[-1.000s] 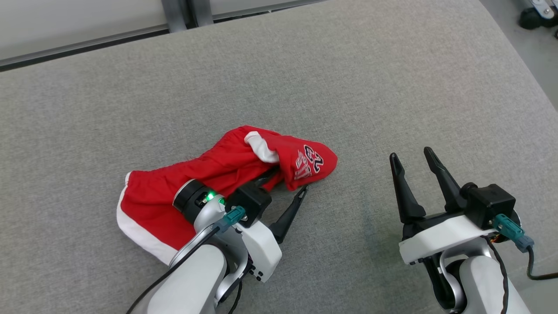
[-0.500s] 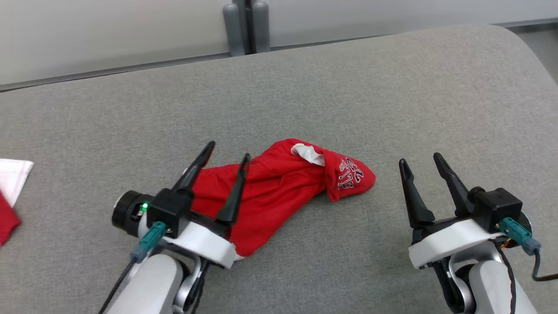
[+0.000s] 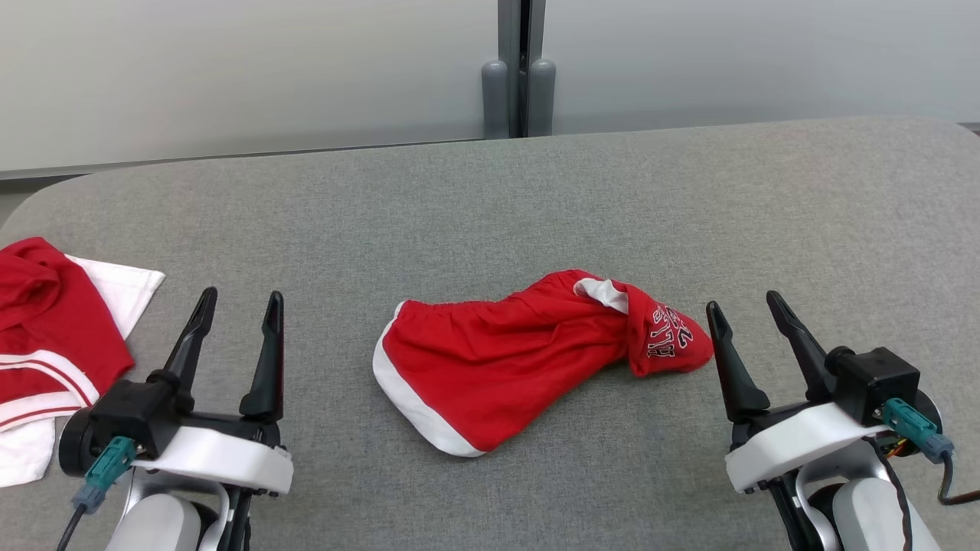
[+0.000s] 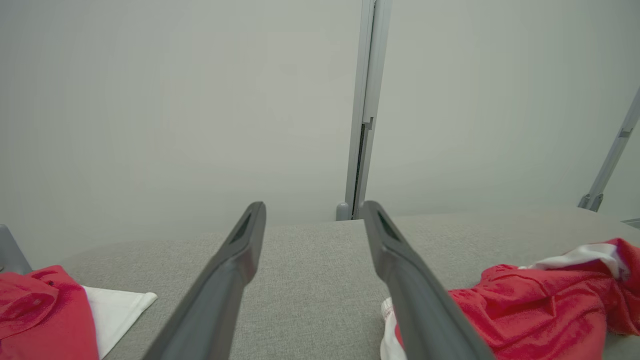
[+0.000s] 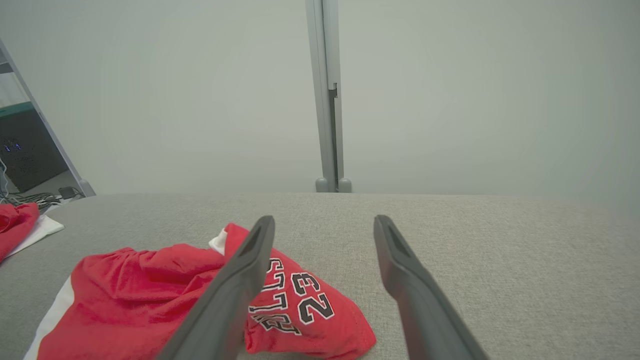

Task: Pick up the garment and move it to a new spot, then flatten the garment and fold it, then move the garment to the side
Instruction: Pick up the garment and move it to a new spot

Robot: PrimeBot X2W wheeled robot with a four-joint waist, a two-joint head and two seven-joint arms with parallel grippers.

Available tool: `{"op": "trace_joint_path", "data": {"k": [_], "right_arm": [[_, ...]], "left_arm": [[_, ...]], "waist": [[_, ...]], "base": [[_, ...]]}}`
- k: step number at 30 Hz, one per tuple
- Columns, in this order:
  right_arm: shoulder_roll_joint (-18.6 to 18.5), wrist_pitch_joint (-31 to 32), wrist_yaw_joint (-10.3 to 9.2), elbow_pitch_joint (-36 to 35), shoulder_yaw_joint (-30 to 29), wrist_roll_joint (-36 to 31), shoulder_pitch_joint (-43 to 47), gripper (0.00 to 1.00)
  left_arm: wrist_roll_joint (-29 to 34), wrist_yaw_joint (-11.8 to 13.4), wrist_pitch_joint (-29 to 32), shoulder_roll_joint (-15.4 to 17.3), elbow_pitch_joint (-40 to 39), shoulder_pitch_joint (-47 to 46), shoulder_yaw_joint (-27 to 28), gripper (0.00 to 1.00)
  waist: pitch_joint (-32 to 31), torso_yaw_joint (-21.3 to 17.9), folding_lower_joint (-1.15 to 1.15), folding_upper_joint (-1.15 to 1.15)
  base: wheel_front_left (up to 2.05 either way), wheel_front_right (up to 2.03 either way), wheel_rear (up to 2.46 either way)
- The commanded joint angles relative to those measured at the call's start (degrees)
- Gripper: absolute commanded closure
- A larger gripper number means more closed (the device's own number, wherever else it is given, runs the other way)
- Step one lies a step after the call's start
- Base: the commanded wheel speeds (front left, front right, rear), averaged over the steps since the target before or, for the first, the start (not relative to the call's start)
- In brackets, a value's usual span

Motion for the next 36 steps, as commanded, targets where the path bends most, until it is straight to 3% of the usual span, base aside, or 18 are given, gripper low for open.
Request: {"op": "trace_joint_path", "data": {"k": [1, 6, 21, 36], "right_arm": [[-0.4, 0.2, 0.00, -0.3, 0.1, 0.2, 0.8, 0.00], [-0.8, 0.6, 0.00, -0.8, 0.3, 0.7, 2.4, 0.00], [-0.9, 2.5, 0.00, -2.8, -0.5, 0.1, 7.4, 0.00], [-0.6, 3.9, 0.00, -4.8, -1.3, -0.2, 9.0, 0.00]], "left_arm": [[-1.0, -0.8, -0.2, 0.9, -0.1, 1.3, 0.7, 0.00], [-2.7, -2.1, -0.1, 2.0, -0.3, 4.2, 1.2, 0.00], [-1.2, 2.5, 3.0, 2.1, -4.9, 11.1, -0.2, 0.00], [-1.9, 4.1, 5.4, 2.3, -6.6, 13.0, -0.9, 0.00]], "waist": [[-0.7, 0.6, 0.00, 0.00], [-2.4, 0.8, 0.00, 0.00], [-7.1, 0.5, 0.00, 0.00], [-8.2, 0.1, 0.00, 0.00]], "base": [[0.00, 0.00, 0.00], [0.00, 0.00, 0.00], [0.00, 0.00, 0.00], [0.00, 0.00, 0.00]]}}
